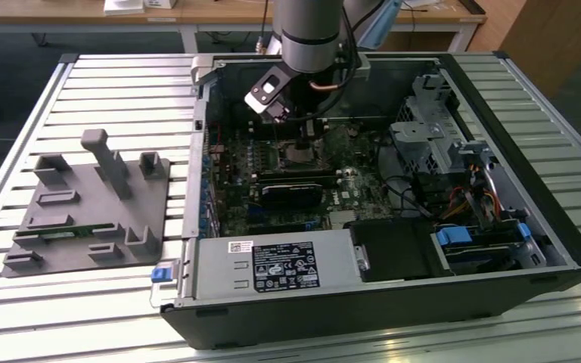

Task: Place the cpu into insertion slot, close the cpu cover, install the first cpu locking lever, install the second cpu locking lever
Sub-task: 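Close the cpu cover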

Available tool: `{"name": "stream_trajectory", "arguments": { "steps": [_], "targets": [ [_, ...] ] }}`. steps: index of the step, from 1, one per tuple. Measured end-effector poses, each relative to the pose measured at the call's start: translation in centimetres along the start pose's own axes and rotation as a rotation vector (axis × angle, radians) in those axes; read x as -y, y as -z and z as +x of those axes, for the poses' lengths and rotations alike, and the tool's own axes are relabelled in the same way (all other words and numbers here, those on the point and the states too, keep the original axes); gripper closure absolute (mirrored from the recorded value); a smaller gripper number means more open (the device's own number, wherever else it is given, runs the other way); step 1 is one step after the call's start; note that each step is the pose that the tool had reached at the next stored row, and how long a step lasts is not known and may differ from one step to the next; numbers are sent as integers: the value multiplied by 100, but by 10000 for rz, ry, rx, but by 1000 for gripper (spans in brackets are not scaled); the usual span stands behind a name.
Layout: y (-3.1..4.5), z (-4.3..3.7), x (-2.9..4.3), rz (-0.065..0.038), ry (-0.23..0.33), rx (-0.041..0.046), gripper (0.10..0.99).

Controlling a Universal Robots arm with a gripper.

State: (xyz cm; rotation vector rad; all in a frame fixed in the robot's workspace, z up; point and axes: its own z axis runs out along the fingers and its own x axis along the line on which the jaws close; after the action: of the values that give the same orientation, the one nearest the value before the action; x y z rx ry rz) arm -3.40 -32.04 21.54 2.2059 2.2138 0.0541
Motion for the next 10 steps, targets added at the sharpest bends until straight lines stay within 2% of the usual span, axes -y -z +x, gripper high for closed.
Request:
{"name": "stream_trajectory", "arguments": {
  "steps": [4,10],
  "targets": [
    [47,1,-2,0,0,0,980],
    [155,2,-6,1,0,1,980]
  ]
}}
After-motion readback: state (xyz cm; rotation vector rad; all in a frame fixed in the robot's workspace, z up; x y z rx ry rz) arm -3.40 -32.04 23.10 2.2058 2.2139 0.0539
